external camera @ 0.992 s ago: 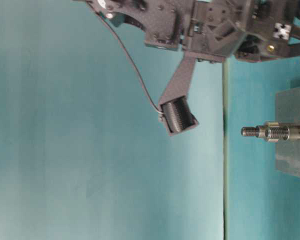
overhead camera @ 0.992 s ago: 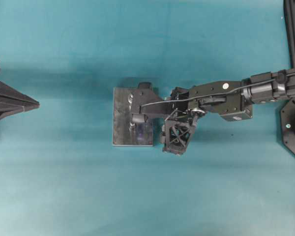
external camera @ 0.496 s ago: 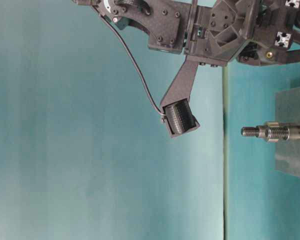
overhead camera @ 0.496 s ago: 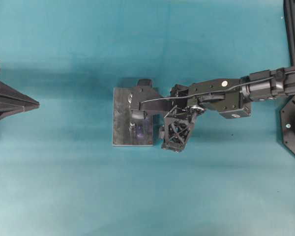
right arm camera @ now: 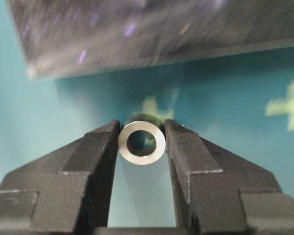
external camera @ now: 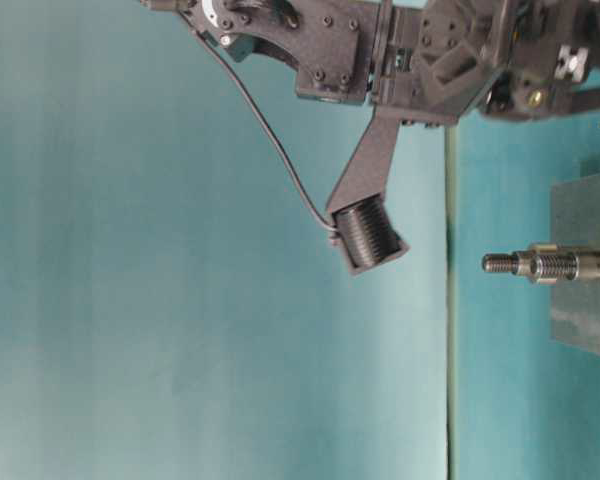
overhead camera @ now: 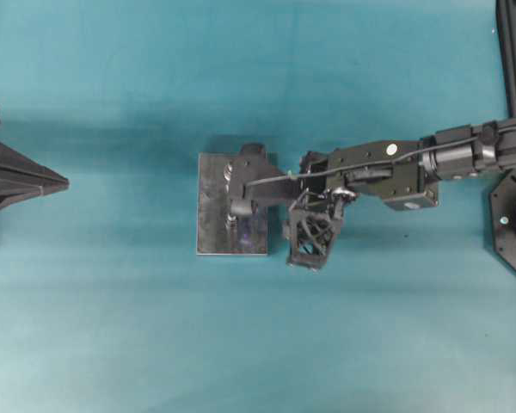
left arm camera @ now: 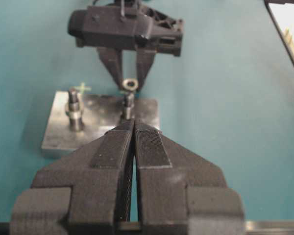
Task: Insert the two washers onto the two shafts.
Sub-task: 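Grasp the second silver washer with the right gripper and lift, then carry the washer above the bare shaft and align it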
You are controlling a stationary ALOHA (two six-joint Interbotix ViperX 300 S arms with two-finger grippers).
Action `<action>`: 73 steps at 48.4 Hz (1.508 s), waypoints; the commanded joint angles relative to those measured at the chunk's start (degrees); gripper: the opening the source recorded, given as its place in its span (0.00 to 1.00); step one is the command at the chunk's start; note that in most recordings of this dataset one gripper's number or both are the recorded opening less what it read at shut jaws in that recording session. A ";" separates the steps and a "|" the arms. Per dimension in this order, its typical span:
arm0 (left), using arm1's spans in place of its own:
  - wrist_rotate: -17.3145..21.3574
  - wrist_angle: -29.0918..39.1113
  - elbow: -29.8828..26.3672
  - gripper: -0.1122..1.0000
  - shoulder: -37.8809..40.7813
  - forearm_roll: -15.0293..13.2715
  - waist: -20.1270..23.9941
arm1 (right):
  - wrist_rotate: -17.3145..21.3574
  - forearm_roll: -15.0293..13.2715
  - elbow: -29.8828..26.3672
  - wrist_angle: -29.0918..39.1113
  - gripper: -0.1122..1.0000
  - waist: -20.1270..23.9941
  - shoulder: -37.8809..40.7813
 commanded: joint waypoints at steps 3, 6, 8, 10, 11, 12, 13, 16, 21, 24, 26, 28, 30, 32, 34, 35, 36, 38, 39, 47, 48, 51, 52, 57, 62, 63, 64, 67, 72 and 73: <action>-0.09 -0.44 -0.62 0.10 0.44 0.09 0.09 | 0.18 0.00 -3.08 2.37 0.41 -1.32 -3.87; -0.09 -0.44 -0.62 0.10 0.53 0.18 0.09 | 0.09 0.00 -4.22 4.04 0.41 -1.93 -4.39; -0.09 -0.44 -0.62 0.10 0.44 0.18 0.09 | 0.09 0.00 -5.19 5.45 0.41 -2.20 -4.66; -0.09 -0.53 -0.62 0.10 0.44 0.18 0.09 | 0.09 0.00 -6.42 6.86 0.41 -2.46 -4.92; -0.09 -0.44 -0.62 0.10 0.35 0.18 0.09 | 0.00 -0.09 -7.03 7.56 0.41 -2.64 -5.01; -0.09 -0.53 -0.62 0.10 0.35 0.18 0.09 | 0.00 -0.09 -7.65 8.35 0.41 -2.64 -5.10; -0.09 -0.44 -0.62 0.10 0.35 0.18 0.09 | -0.09 -0.18 -8.44 9.05 0.41 -2.72 -5.19; -0.09 -0.44 -0.62 0.10 0.35 0.18 0.09 | -0.26 -0.44 -10.81 11.43 0.41 -2.81 -5.01; -0.09 -0.44 -0.62 0.10 0.35 0.18 0.09 | -0.70 -0.62 -15.38 15.21 0.41 -2.90 -4.13; -0.09 -0.53 -0.62 0.10 0.35 0.18 0.09 | -0.97 -0.79 -17.93 16.79 0.41 -2.90 -3.43; -0.09 -0.44 -0.62 0.10 0.35 0.18 0.09 | -1.23 -0.79 -19.60 17.67 0.41 -2.90 -2.81; -0.09 -0.44 -0.62 0.10 0.35 0.18 0.09 | -1.41 -0.79 -21.18 18.54 0.41 -2.90 -2.20; -0.09 -0.44 -0.62 0.10 0.35 0.18 0.09 | -1.67 -0.79 -22.85 19.60 0.41 -2.90 -1.49; -0.09 -0.44 -0.62 0.10 0.26 0.18 0.09 | -1.93 -0.79 -24.52 20.57 0.41 -2.90 -0.79; -0.09 -0.44 -0.62 0.10 0.26 0.18 0.09 | -2.11 -0.79 -26.10 21.62 0.41 -2.81 0.00; -0.09 -0.44 -0.62 0.10 0.26 0.18 0.09 | -2.20 -0.79 -27.07 22.41 0.41 -2.81 0.62; -0.09 -0.44 -0.62 0.10 0.26 0.18 0.09 | -2.37 -0.79 -27.77 22.85 0.41 -2.72 0.97; -0.09 -0.44 -0.62 0.10 0.18 0.18 0.09 | -2.55 -0.79 -29.00 23.99 0.41 -2.64 1.93; -0.09 -0.44 -0.62 0.10 0.18 0.18 0.09 | -2.72 -0.79 -29.53 24.43 0.41 -2.55 2.37; -0.09 -0.44 -0.62 0.10 0.18 0.18 0.09 | -3.43 -0.79 -32.61 25.75 0.41 -2.20 4.92; -0.09 -0.44 -0.62 0.10 0.18 0.18 0.09 | -3.52 -0.79 -32.78 25.75 0.41 -2.11 5.10; -0.09 -0.44 -0.62 0.10 0.18 0.18 0.09 | -3.52 -0.79 -33.22 25.75 0.41 -2.02 5.71; -0.09 -0.44 -0.62 0.10 0.18 0.18 0.09 | -3.60 -0.79 -33.31 25.75 0.41 -2.02 5.89; -0.09 -0.44 -0.53 0.10 0.18 0.18 0.09 | -3.60 -0.79 -33.49 25.66 0.41 -1.67 6.50; 0.00 -0.44 -0.62 0.10 0.18 0.18 0.09 | -3.52 -0.79 -33.49 25.58 0.41 -1.41 6.77; 0.00 -0.44 -0.53 0.10 0.18 0.18 0.09 | -3.52 -0.79 -33.49 25.58 0.41 -1.32 6.77; -0.09 -0.44 -0.53 0.10 0.18 0.18 0.09 | -3.43 -0.79 -33.49 25.58 0.41 -1.32 6.86; 0.00 -0.53 -0.53 0.10 0.18 0.18 0.09 | -3.34 -0.79 -33.49 25.40 0.41 -1.14 6.94; -0.09 -0.44 -0.44 0.10 0.18 0.18 0.09 | -3.34 -0.79 -33.49 24.70 0.41 -0.97 7.12; -0.09 -0.53 -0.44 0.10 0.09 0.18 0.09 | -3.34 -0.79 -33.49 24.61 0.41 -0.88 7.12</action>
